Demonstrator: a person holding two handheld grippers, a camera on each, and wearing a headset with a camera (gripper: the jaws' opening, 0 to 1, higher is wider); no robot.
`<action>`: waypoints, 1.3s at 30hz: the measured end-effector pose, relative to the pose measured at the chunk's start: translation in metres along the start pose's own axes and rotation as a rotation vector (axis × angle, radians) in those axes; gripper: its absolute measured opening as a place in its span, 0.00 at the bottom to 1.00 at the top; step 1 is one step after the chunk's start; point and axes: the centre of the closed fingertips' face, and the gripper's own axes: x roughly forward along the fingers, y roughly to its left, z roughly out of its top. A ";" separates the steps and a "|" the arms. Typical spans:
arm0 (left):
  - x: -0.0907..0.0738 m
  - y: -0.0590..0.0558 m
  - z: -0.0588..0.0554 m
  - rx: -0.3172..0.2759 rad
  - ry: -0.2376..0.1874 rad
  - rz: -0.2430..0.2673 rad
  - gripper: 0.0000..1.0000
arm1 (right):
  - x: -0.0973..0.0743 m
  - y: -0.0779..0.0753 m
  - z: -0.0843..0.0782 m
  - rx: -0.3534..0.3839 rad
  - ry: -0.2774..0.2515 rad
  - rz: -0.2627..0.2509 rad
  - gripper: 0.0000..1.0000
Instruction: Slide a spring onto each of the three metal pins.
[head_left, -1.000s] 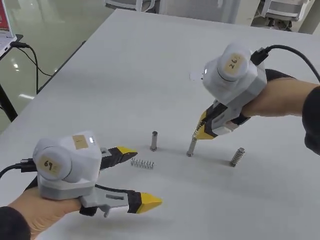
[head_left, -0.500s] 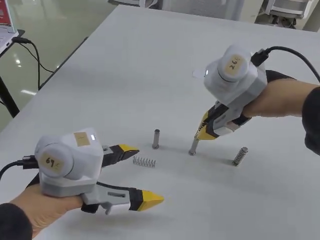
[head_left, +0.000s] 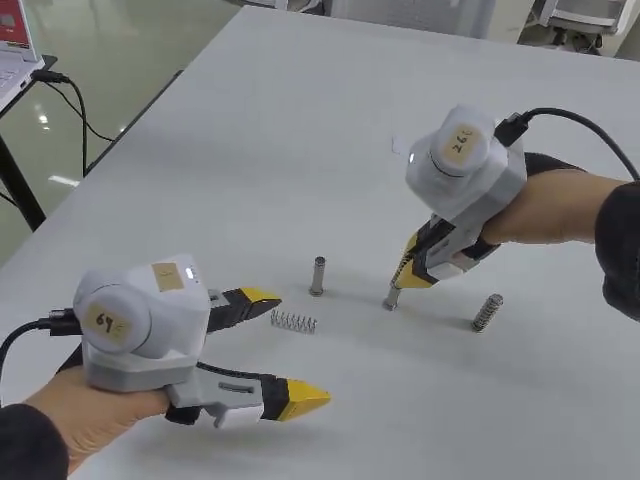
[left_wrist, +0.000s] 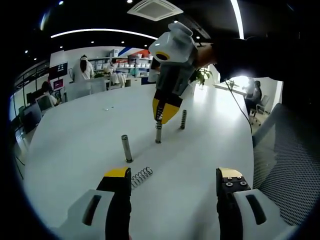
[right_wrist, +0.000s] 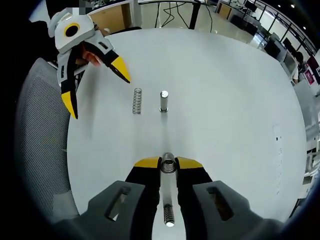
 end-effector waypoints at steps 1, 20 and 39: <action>0.000 0.000 0.000 -0.001 0.000 0.000 0.67 | 0.001 0.000 0.000 -0.003 -0.002 0.001 0.13; 0.000 0.002 -0.002 -0.007 0.000 0.001 0.67 | 0.030 0.009 -0.012 -0.002 0.039 0.013 0.13; -0.001 0.003 -0.002 -0.009 0.001 0.005 0.67 | 0.035 0.006 -0.023 0.033 0.047 0.014 0.17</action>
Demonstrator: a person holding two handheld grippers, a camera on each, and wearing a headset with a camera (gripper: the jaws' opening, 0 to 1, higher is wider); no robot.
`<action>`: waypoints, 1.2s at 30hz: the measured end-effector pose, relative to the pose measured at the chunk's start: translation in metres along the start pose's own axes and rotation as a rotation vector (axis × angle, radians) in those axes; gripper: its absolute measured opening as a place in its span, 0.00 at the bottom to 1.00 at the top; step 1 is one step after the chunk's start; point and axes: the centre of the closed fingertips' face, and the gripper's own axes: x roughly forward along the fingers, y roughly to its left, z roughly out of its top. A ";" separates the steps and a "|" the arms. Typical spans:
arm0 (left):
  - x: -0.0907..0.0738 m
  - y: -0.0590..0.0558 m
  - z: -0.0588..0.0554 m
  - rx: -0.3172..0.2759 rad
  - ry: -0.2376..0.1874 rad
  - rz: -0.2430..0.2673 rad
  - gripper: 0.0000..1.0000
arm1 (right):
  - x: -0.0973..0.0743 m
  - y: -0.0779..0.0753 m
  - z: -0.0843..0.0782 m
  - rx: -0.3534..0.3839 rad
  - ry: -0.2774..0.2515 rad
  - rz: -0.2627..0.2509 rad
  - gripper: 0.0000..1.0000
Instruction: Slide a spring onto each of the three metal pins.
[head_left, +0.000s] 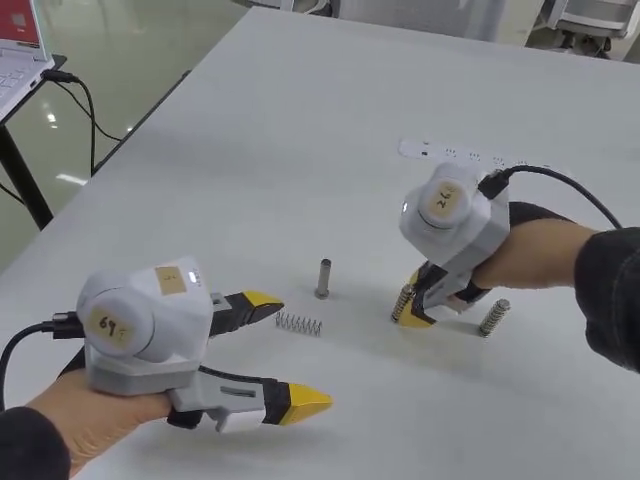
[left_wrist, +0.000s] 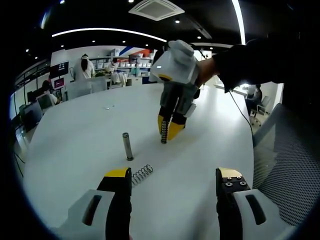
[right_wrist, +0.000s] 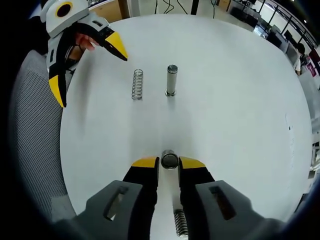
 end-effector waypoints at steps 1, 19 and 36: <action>0.000 0.000 0.000 0.000 0.000 0.000 0.67 | -0.001 0.000 -0.001 0.006 -0.002 -0.001 0.17; -0.004 0.002 0.002 0.005 -0.008 0.013 0.67 | -0.010 0.018 -0.017 0.048 -0.005 0.002 0.19; -0.007 0.001 0.002 0.014 -0.014 0.021 0.67 | -0.014 0.058 0.003 0.058 -0.061 0.060 0.19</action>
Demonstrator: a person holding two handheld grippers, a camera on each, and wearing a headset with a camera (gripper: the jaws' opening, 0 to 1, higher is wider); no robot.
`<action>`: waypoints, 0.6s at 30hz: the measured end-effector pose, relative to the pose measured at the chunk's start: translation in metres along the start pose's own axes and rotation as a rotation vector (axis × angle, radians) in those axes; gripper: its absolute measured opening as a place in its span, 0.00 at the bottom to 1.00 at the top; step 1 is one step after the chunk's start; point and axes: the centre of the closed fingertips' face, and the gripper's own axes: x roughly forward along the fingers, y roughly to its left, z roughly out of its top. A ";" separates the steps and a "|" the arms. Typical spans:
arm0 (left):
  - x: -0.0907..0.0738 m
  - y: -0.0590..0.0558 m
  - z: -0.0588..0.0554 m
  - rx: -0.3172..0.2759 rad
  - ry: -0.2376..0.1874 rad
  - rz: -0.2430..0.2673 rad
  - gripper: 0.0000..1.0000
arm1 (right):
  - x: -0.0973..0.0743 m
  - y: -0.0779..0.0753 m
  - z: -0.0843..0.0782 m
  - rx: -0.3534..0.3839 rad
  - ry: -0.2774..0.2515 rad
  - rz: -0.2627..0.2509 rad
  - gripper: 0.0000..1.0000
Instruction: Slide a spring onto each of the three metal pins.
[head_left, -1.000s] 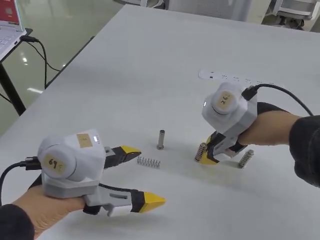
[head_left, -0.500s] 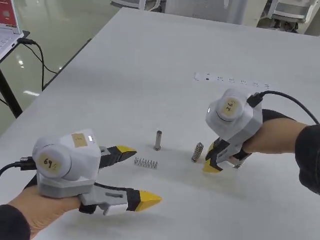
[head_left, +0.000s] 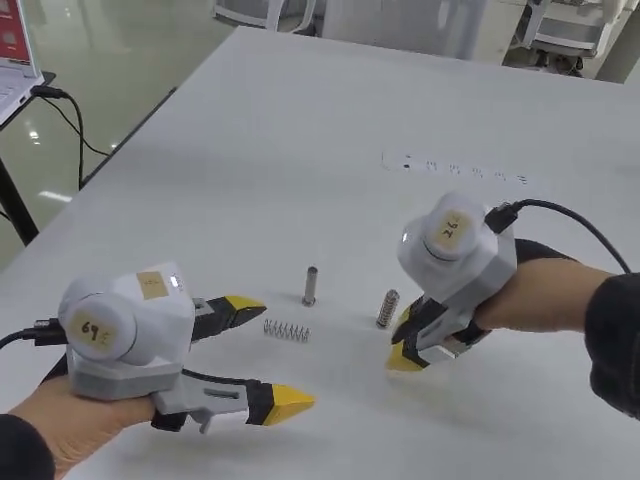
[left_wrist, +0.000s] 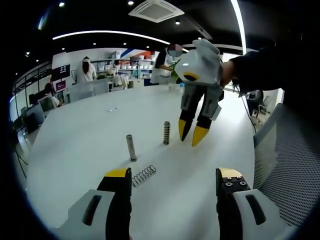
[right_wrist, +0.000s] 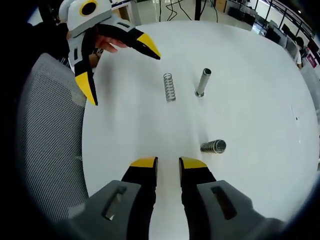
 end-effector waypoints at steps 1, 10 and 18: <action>0.000 0.000 0.000 0.000 -0.001 0.001 0.67 | 0.000 0.001 0.001 -0.003 0.000 0.002 0.19; -0.005 0.000 0.000 0.004 -0.004 0.011 0.67 | -0.001 0.007 0.023 -0.041 -0.022 0.005 0.19; -0.007 -0.001 -0.001 0.004 -0.004 0.014 0.67 | 0.003 0.009 0.043 -0.076 -0.038 -0.001 0.19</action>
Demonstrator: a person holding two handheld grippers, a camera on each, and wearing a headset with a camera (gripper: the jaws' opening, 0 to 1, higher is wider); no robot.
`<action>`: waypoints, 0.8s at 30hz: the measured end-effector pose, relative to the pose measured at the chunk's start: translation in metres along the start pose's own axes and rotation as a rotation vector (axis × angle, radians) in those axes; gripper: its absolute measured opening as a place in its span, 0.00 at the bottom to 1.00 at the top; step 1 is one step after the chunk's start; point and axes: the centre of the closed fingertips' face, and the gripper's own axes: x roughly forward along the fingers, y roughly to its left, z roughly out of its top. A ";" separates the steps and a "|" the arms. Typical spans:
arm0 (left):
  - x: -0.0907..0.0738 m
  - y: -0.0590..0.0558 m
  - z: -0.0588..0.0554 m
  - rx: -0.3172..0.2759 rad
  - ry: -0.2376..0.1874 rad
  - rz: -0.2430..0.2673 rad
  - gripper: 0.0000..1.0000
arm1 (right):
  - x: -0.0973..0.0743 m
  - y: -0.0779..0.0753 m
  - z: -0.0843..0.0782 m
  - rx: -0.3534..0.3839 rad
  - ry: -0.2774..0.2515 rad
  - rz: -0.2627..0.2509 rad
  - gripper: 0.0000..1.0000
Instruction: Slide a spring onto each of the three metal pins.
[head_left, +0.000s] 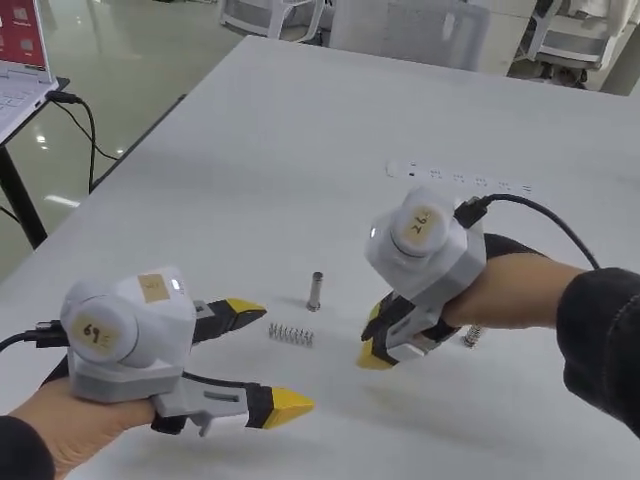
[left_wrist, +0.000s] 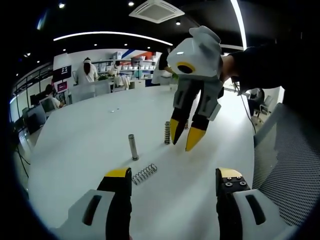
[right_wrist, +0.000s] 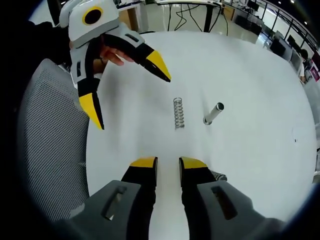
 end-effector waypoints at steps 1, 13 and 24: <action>0.000 0.000 0.000 -0.001 0.000 0.001 0.67 | 0.001 -0.001 0.004 -0.004 -0.005 -0.002 0.19; -0.003 0.002 -0.004 -0.008 0.008 0.006 0.66 | 0.017 -0.011 0.024 -0.034 -0.032 -0.036 0.19; -0.006 0.003 -0.008 -0.017 0.016 0.015 0.66 | 0.034 -0.017 0.033 -0.020 -0.045 -0.042 0.19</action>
